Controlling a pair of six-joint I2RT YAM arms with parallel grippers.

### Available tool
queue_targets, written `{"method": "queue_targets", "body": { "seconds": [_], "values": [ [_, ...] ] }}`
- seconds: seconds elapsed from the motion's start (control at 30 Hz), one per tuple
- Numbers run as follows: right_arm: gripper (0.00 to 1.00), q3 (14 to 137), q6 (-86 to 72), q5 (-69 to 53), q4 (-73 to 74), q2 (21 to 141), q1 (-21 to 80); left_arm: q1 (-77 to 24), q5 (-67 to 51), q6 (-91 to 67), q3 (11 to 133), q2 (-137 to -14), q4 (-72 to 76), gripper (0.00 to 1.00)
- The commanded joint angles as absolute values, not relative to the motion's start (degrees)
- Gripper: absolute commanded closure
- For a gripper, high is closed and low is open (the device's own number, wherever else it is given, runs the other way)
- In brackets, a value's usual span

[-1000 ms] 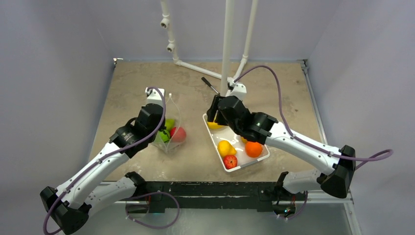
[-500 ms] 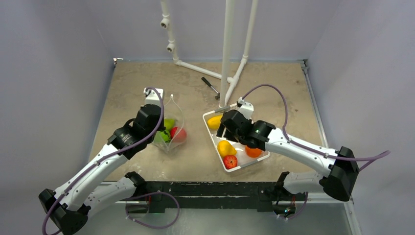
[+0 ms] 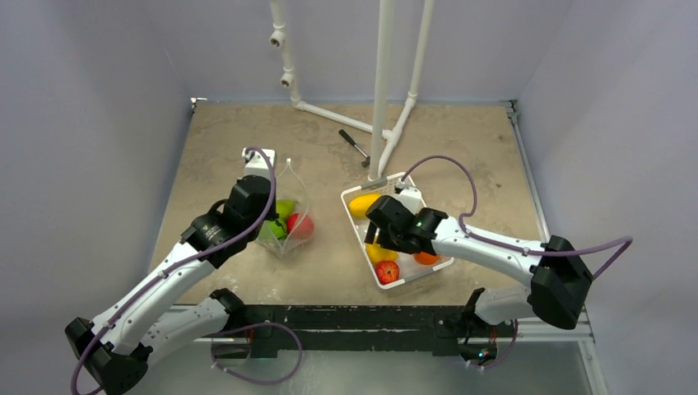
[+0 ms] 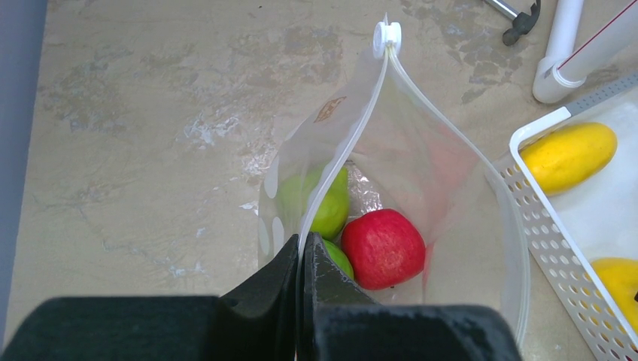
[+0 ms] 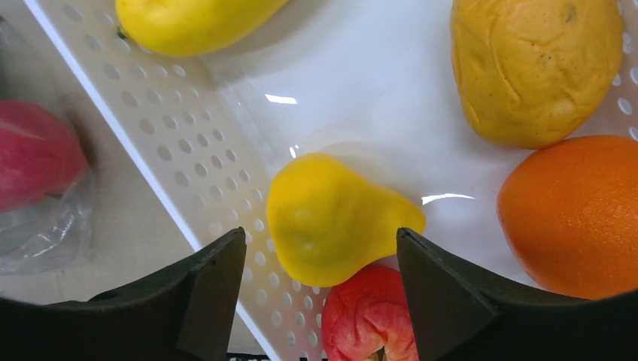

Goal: Place the food in the zip-top bag and seal the zipper
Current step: Pick up the fake fruit from the bin.

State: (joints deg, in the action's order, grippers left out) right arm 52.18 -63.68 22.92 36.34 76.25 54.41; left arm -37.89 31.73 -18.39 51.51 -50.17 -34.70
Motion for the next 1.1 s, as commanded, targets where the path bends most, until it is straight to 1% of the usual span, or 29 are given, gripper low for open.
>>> {"method": "queue_targets", "body": {
  "seconds": [0.0,0.37,0.5,0.6,0.7,0.83,0.9,0.97,1.07],
  "values": [
    [0.24,50.8,-64.7,22.3,35.5,77.2,54.3,-37.5,31.5,-17.8,51.1,-49.1,-32.1,1.0],
    [0.24,49.7,-63.1,21.3,32.7,80.2,54.3,-37.5,31.3,-17.7,51.1,-49.2,-32.1,1.0],
    [0.28,49.6,-63.1,21.2,31.6,81.1,54.3,-37.6,31.3,-17.7,51.1,-49.0,-32.0,1.0],
    [0.35,50.0,-63.7,21.9,31.8,81.4,54.3,-37.6,31.3,-17.7,51.1,-49.0,-32.1,1.0],
    [0.5,50.5,-63.9,22.8,32.1,81.1,54.3,-37.5,31.3,-17.7,51.0,-48.7,-32.1,1.0],
    [0.85,51.0,-63.8,23.9,32.2,80.5,53.5,-37.6,31.4,-17.7,50.9,-48.6,-32.1,1.0],
    [0.96,51.8,-63.7,24.5,32.2,80.1,52.7,-37.6,31.4,-17.7,50.9,-48.7,-32.1,1.0],
    [1.0,52.6,-63.3,25.2,32.3,79.8,51.8,-37.6,31.4,-17.7,51.0,-48.7,-32.2,1.0],
    [1.0,54.1,-62.9,26.7,32.9,79.1,50.5,-37.5,31.5,-17.7,50.9,-48.5,-32.2,1.0]
  ]
}}
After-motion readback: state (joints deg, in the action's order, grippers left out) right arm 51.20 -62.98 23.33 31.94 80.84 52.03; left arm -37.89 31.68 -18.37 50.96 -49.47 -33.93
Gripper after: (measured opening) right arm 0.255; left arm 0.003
